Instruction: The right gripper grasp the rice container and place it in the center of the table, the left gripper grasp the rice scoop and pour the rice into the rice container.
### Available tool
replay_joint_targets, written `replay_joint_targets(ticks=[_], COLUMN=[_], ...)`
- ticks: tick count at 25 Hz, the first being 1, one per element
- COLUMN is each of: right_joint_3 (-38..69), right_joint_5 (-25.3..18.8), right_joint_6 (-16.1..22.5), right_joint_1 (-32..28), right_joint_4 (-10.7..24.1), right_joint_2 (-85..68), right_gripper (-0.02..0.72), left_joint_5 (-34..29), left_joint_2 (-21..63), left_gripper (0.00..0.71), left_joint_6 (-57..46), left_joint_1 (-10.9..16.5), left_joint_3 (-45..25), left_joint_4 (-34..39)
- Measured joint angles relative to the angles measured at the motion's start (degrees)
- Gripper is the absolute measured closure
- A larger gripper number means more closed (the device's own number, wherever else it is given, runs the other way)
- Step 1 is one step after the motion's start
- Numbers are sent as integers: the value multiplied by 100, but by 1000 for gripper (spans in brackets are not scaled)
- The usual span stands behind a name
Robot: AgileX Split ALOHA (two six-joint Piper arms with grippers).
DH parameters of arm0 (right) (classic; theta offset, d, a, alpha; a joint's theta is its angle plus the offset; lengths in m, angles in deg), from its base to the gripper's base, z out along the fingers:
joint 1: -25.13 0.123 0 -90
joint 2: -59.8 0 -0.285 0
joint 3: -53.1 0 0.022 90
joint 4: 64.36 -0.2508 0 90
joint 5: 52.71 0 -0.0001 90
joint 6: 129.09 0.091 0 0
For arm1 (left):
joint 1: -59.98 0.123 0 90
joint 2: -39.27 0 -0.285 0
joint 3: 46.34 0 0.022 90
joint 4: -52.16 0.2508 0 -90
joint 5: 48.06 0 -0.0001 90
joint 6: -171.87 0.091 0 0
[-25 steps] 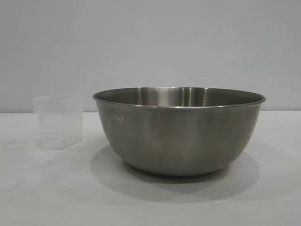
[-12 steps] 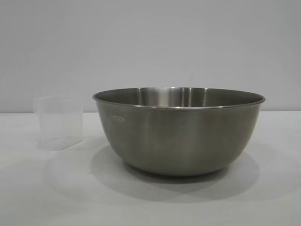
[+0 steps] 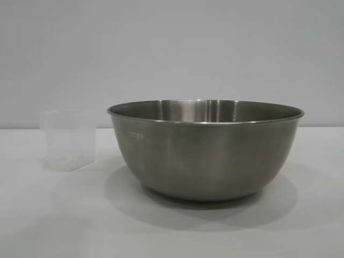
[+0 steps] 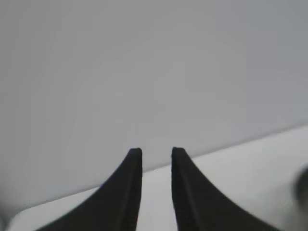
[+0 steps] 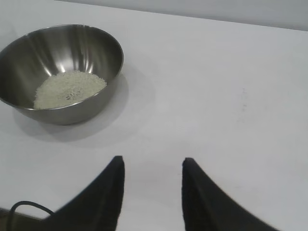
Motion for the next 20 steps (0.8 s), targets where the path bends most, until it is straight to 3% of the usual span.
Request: replay_joint_targets(ticks=[2,6,9,19,20], right_joint_3=[0,0,0,0,0], right_joint_5=[0,0,0,0,0], right_joint_6=[0,0,0,0,0], right_joint_1=[0,0,0,0,0], right_joint_4=[10,10,10,10,10], right_joint_2=[0,0,0,0,0], right_gripper=[459,459,459,459,459], left_joint_5=[351,484,484,378,253], left_joint_2=[10,10,10,10,10], left_gripper=[603,603,547,553,505], left_joint_6=[-307,-452,-464,-455,-408], left_joint_1=[0,0,0,0,0], left_joint_3=[11,23,23,23,23], left_joint_4=[238,248,248,248,248])
